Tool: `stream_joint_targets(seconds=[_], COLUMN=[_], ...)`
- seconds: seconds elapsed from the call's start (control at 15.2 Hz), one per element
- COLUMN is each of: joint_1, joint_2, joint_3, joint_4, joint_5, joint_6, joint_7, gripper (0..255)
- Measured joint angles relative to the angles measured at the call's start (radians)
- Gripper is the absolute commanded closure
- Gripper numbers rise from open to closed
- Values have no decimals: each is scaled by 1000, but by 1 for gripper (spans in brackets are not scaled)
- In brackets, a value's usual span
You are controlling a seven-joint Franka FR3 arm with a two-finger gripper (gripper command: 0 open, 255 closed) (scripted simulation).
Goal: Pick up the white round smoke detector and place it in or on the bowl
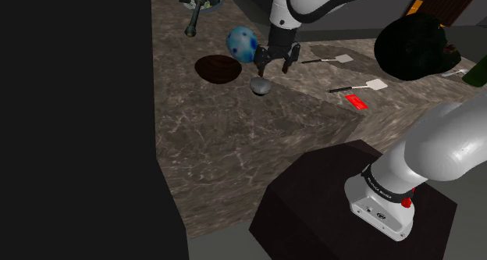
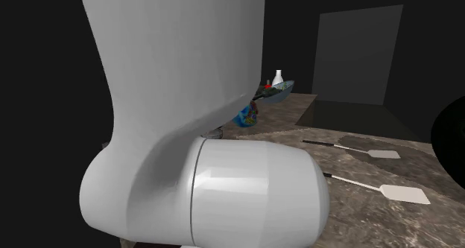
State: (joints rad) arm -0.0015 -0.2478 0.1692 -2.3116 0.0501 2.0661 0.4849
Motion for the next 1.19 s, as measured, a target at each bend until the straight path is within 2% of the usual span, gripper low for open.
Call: stream_joint_targets(seconds=[0.33,0.73,1.12,1.19], joint_1=[4,6,6,6], joint_2=[113,159,163,163], joint_3=[18,24,24,24], joint_4=[14,-22,-28,-28], joint_5=[0,-5,-6,-6], joint_6=[72,152,163,163], joint_7=[49,60,60,60], gripper=[0,0,0,255])
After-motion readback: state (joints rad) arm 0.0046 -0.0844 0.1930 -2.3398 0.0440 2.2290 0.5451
